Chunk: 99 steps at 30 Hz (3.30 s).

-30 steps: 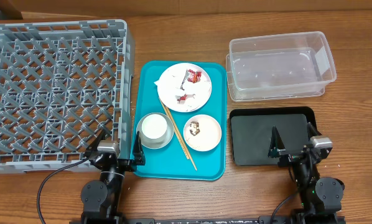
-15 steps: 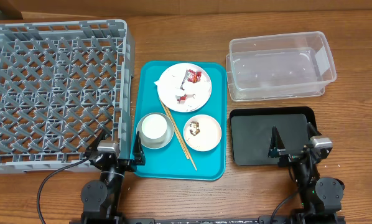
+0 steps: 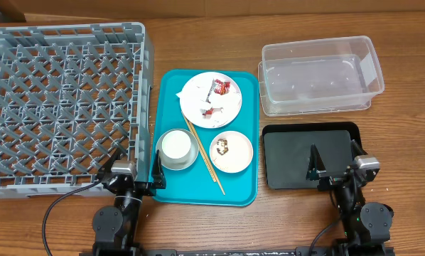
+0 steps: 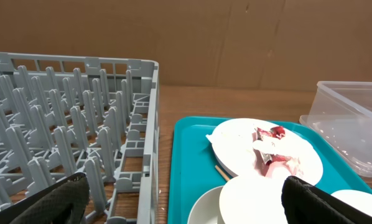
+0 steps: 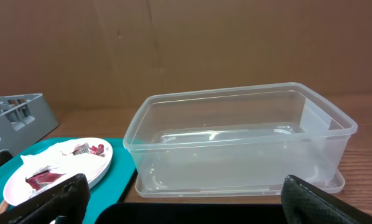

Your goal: Sort waste into correct bins and load items into the dishwasher

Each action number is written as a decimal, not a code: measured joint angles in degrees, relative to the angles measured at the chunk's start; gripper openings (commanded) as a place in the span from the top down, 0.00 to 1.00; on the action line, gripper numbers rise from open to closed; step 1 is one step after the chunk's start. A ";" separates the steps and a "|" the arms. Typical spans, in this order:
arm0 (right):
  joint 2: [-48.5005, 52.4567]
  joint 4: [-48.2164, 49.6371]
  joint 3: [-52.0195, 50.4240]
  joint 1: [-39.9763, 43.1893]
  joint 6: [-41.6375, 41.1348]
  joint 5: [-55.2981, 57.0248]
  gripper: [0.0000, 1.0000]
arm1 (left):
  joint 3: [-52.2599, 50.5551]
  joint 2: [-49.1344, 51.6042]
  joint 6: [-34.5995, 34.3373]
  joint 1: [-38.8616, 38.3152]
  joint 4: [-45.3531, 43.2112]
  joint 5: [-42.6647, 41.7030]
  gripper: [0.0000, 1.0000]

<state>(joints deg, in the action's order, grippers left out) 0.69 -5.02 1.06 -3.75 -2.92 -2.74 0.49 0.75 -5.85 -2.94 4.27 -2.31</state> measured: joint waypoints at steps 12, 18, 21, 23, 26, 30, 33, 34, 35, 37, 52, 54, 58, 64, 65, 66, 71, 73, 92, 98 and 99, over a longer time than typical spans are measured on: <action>0.00 0.00 0.00 0.00 0.00 0.02 0.00 | 0.00 0.00 0.00 0.00 0.00 0.00 0.00; 0.00 0.02 0.00 0.00 -0.02 0.00 0.00 | 0.00 0.00 0.00 0.00 0.00 0.00 0.00; 0.00 0.02 0.00 0.00 -0.02 0.02 0.00 | 0.00 0.00 0.00 0.00 0.00 0.00 0.00; 0.00 0.00 0.00 0.00 -0.02 0.04 0.00 | 0.00 0.00 0.00 0.00 0.00 0.00 0.00; 0.00 0.00 0.00 0.00 -0.04 0.02 0.00 | 0.00 0.00 0.00 0.00 0.00 0.00 0.00; 0.00 0.02 0.00 0.00 -0.02 0.02 0.00 | 0.00 0.00 0.00 0.00 0.00 0.00 0.00; 0.00 0.02 0.00 0.00 -0.04 0.02 0.00 | 0.00 0.00 0.00 0.00 0.00 0.00 0.00; 0.00 0.02 0.00 0.00 -0.13 0.00 0.00 | 0.00 0.00 -0.24 0.00 0.00 0.00 0.00; 0.00 0.15 0.00 0.00 -0.57 0.00 0.00 | 0.00 0.00 -0.57 0.00 0.00 -0.02 0.00; 0.00 0.46 0.00 0.00 -1.64 -0.02 0.00 | 0.00 0.00 -1.70 0.02 0.00 0.00 0.00; 4.59 -11.08 8.20 0.00 -7.58 -2.19 0.00 | 11.65 3.21 -4.76 0.02 21.77 1.38 0.00; 7.43 -12.76 11.56 0.00 -8.09 -2.80 0.00 | 15.26 5.64 -4.74 0.02 25.00 1.70 0.00; 15.34 -17.00 18.75 0.00 -8.81 -3.89 0.00 | 22.67 12.37 -4.74 0.02 30.71 1.99 0.00; 31.80 -23.89 31.71 0.00 -9.05 -4.83 0.00 | 32.30 24.46 -4.74 0.02 37.27 2.16 0.00; 34.12 -24.76 33.90 0.00 -9.05 -5.05 0.00 | 33.83 26.49 -4.74 0.02 38.62 2.19 0.00; 37.22 -27.17 36.70 0.00 -9.07 -5.53 0.00 | 35.28 28.50 -4.74 0.02 39.89 2.19 0.00; 52.78 -36.94 52.54 0.00 -9.03 -8.04 0.00 | 43.08 37.86 -4.74 0.02 47.69 2.19 0.00; 59.80 -44.13 60.67 -0.04 -8.98 -8.87 0.00 | 46.75 41.07 -4.74 0.02 50.31 2.21 0.00; 76.65 -44.74 77.18 -9.81 -4.81 -13.66 0.00 | 55.39 54.47 -1.86 28.52 62.62 -10.25 0.00; 83.03 -49.11 86.16 -19.89 -6.23 -8.59 0.00 | 55.47 54.69 -1.95 29.22 62.60 -11.61 0.00; 85.05 -50.60 88.61 -20.94 -6.69 -7.61 0.00 | 55.60 54.66 -1.92 29.22 62.60 -11.69 0.00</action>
<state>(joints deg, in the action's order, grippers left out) 85.73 -55.61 89.67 -24.69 -9.61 -10.35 56.10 55.42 -7.77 26.28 66.87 -14.00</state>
